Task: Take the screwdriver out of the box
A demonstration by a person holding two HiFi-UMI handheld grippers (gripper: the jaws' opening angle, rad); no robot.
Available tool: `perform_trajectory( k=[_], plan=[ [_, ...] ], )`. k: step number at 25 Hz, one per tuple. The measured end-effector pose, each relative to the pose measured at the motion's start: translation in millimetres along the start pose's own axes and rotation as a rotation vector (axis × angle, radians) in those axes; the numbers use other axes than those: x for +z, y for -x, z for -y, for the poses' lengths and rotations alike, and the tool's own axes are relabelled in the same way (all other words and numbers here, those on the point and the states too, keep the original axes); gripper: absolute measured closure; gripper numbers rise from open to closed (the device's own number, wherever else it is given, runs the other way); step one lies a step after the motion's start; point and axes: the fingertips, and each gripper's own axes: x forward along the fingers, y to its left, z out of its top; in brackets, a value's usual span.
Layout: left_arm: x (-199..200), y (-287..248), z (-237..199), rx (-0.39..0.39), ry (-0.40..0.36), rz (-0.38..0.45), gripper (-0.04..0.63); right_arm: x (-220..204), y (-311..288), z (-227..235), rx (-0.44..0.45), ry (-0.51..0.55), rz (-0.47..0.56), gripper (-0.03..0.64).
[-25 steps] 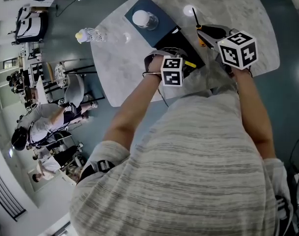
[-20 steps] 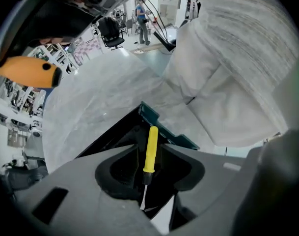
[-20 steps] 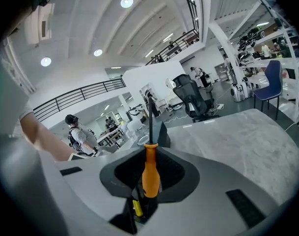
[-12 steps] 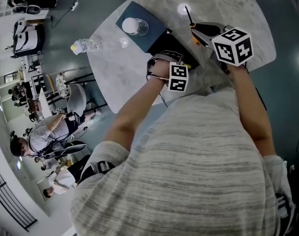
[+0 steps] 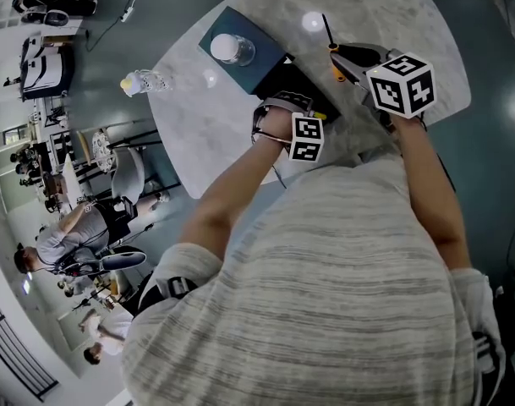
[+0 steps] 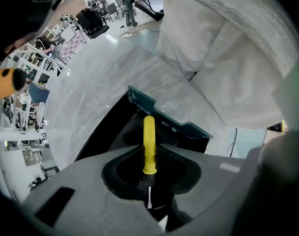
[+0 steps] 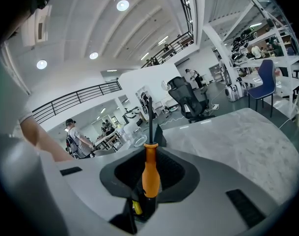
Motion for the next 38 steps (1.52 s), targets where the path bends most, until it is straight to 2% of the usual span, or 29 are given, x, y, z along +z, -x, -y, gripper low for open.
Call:
perform_trajectory(
  k=[6,9,12,16,19,23,25,26,28,31,38],
  plan=[
    [-2,16,-7,0.076,0.001,0.022,0.518,9,8,0,-0.016,-0.003,0.013,0.549],
    [-6,26,-16,0.135,0.048,0.055,0.518,13,7,-2,-0.02,0.006,0.021,0.549],
    [-9,41,-30,0.199,0.147,0.107,0.518,19,7,-8,-0.017,0.019,0.028,0.549],
    [-14,70,-51,0.272,0.394,0.237,0.518,28,11,-19,-0.01,0.029,0.049,0.549],
    [-26,98,-68,0.322,0.664,0.402,0.518,33,11,-30,0.0,0.039,0.064,0.549],
    [-44,152,-89,0.387,1.05,0.706,0.518,48,16,-47,0.026,0.051,0.094,0.549],
    [-53,189,-97,0.426,1.198,0.881,0.518,57,20,-58,0.042,0.063,0.106,0.549],
    [-57,207,-99,0.45,1.247,0.961,0.518,62,21,-64,0.051,0.072,0.109,0.549],
    [-68,235,-98,0.506,1.305,1.083,0.518,68,20,-78,0.067,0.091,0.115,0.549],
    [-84,265,-90,0.595,1.345,1.207,0.518,69,18,-96,0.092,0.116,0.126,0.549],
    [-103,306,-80,0.768,1.324,1.389,0.518,78,12,-117,0.142,0.198,0.171,0.549]
  ],
)
